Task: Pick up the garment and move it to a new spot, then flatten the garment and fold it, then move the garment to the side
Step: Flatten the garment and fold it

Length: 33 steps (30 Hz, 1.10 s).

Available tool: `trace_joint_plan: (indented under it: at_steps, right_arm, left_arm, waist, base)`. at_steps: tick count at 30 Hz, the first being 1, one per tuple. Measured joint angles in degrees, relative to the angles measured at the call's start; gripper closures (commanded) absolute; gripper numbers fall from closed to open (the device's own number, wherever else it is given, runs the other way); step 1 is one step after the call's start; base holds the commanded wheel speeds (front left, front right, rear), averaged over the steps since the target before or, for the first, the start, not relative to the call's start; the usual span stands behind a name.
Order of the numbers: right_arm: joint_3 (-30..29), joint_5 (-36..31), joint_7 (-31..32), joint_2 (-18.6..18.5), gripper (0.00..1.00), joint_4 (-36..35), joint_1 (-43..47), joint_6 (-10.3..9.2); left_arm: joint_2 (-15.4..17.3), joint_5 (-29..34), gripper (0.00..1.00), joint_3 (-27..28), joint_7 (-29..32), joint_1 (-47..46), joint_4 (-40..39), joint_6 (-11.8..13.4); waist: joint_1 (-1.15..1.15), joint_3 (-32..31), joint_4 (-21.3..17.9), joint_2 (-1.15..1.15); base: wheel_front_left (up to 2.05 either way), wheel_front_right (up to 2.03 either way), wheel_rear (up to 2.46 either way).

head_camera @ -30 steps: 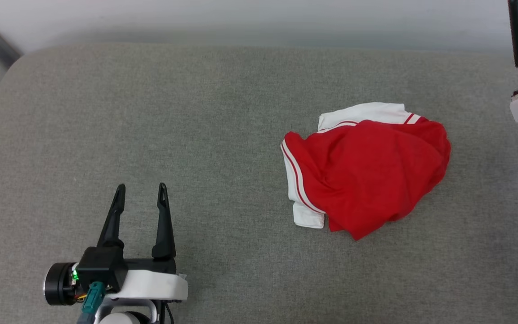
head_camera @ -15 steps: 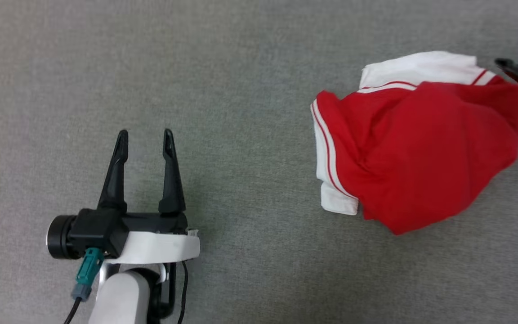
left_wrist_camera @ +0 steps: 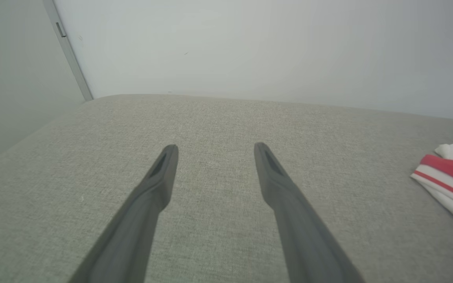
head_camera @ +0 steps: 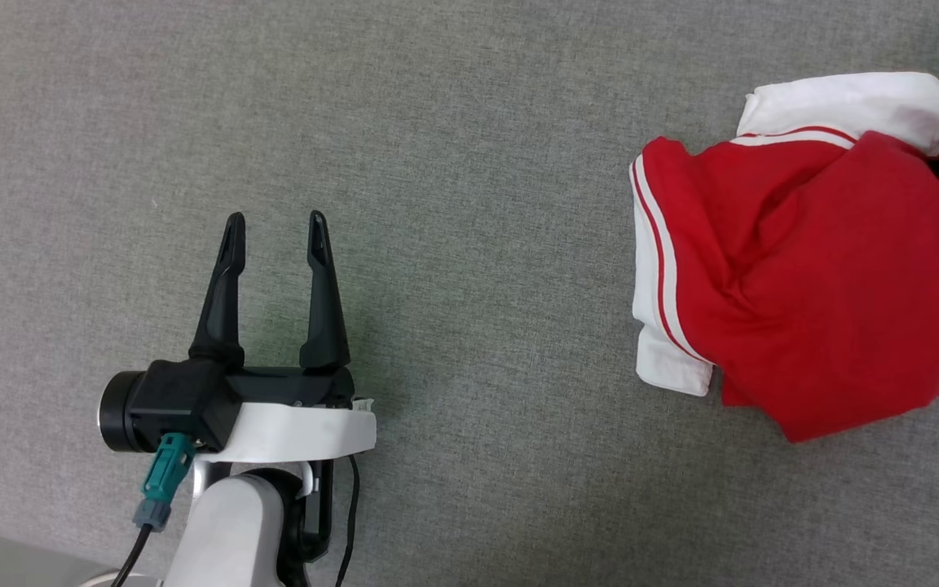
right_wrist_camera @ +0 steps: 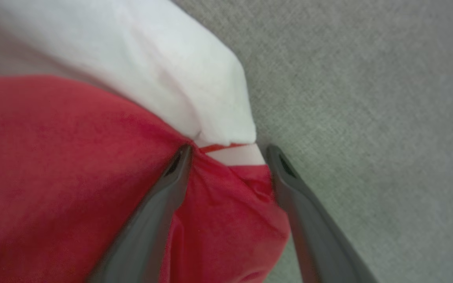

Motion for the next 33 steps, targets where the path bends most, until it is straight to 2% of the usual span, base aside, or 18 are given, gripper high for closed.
trace_joint_plan:
  at_steps: [2,3,4,10,14,21,27,33]
  right_arm:
    - [0.38,0.56,-0.81,-0.33,0.02,-0.01,-0.01,0.01]
    - [0.71,0.63,-1.35,-0.48,0.89,-0.02,-0.01,0.00]
    - [1.20,0.59,-2.20,-0.63,1.00,-0.05,0.01,0.00]
    - [3.86,0.59,-8.27,0.02,1.00,0.11,0.41,0.03]
    - [5.23,1.00,-12.94,-0.96,1.00,-1.33,0.87,0.03]
    - [6.77,4.26,-20.85,-7.83,1.00,-8.23,6.47,0.03]
    - [6.33,7.48,-27.00,-13.90,1.00,-9.72,18.16,0.03]
    - [5.08,10.80,-34.50,-15.12,1.00,-4.46,32.94,0.03]
  left_arm:
    - [0.01,-0.05,0.00,0.02,0.00,0.00,0.13,0.14]
    - [0.00,-0.05,0.00,0.08,0.00,0.00,0.33,0.18]
    - [0.00,-0.04,0.00,0.11,0.00,0.02,0.58,0.26]
    - [-0.02,0.35,0.00,1.26,0.00,1.32,2.00,0.09]
    - [-0.02,0.99,0.00,2.33,0.00,3.55,2.26,0.15]
    - [-0.01,1.98,0.00,4.66,0.01,8.51,2.61,-0.08]
    - [-0.01,2.44,0.00,6.17,0.00,11.12,2.52,-0.41]
    - [-0.02,2.59,0.00,6.38,0.00,11.85,2.53,-0.56]
  waist:
    - [0.00,0.06,0.18,0.00]
    - [0.00,-0.10,0.14,0.00]
    - [0.00,-0.36,0.05,0.00]
    - [0.01,-3.81,-1.07,0.00]
    - [0.01,-7.51,-2.38,0.00]
    - [0.00,-13.99,-6.11,0.00]
    - [0.01,-17.42,-10.16,0.00]
    - [0.00,-19.21,-12.63,0.00]
  base:
    - [0.00,0.00,0.00]
    - [0.00,0.00,0.00]
    - [0.00,0.00,0.00]
    - [0.00,0.00,0.00]
    - [0.00,0.00,0.00]
    - [0.00,0.00,0.00]
    - [0.00,0.00,0.00]
    - [0.00,0.00,0.00]
